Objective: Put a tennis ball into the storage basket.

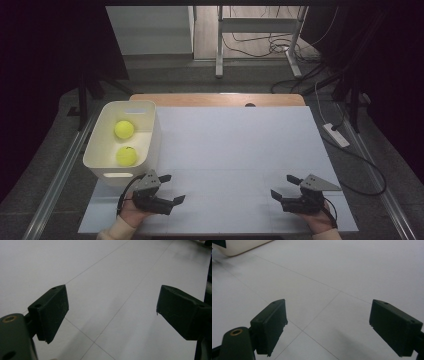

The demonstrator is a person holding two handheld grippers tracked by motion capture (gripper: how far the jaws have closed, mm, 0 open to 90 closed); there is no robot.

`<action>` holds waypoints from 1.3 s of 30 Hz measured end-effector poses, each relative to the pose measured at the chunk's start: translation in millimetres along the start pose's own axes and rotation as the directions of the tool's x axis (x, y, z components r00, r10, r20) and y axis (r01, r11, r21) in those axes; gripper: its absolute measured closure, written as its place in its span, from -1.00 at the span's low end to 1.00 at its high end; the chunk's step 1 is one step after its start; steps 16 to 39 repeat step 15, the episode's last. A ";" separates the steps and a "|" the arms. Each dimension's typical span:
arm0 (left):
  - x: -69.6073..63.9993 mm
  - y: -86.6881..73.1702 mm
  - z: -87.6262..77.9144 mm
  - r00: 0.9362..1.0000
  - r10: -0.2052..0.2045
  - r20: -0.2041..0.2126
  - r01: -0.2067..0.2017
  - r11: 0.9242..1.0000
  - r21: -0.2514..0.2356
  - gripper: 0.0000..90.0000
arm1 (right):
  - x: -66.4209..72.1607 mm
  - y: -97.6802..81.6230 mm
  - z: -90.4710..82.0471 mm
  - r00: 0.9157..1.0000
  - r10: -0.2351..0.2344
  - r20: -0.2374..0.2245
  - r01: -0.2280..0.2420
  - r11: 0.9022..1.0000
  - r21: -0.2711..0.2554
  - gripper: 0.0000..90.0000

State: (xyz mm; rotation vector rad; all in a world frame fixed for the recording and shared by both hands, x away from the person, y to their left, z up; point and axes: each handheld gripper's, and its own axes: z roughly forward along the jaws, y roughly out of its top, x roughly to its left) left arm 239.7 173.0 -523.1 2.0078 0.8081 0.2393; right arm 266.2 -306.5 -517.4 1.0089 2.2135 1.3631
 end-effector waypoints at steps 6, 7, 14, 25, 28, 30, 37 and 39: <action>-1.2 0.3 0.5 1.000 0.003 -0.003 -0.003 1.000 -0.003 -0.75 | 2.1 0.2 -0.8 1.000 -0.009 -0.014 0.009 1.000 -0.007 -0.69; -1.0 0.3 0.4 1.000 0.002 -0.003 -0.002 1.000 -0.004 -0.75 | 2.4 0.2 -0.9 1.000 -0.008 -0.015 0.008 1.000 -0.007 -0.69; 0.3 0.8 0.1 1.000 -0.008 -0.005 0.008 1.000 -0.016 -0.75 | 2.9 0.3 -0.7 1.000 -0.016 -0.025 0.016 1.000 -0.007 -0.69; 0.4 0.8 0.1 1.000 -0.009 -0.006 0.009 1.000 -0.016 -0.75 | 2.8 0.4 -0.6 1.000 -0.016 -0.027 0.016 1.000 -0.007 -0.69; 0.4 0.8 0.1 1.000 -0.009 -0.006 0.009 1.000 -0.016 -0.75 | 2.8 0.4 -0.6 1.000 -0.016 -0.027 0.016 1.000 -0.007 -0.69; 0.4 0.8 0.1 1.000 -0.009 -0.006 0.009 1.000 -0.016 -0.75 | 2.8 0.4 -0.6 1.000 -0.016 -0.027 0.016 1.000 -0.007 -0.69; 0.4 0.8 0.1 1.000 -0.009 -0.006 0.009 1.000 -0.016 -0.75 | 2.8 0.4 -0.6 1.000 -0.016 -0.027 0.016 1.000 -0.007 -0.69; 0.4 0.8 0.1 1.000 -0.009 -0.006 0.009 1.000 -0.016 -0.75 | 2.8 0.4 -0.6 1.000 -0.016 -0.027 0.016 1.000 -0.007 -0.69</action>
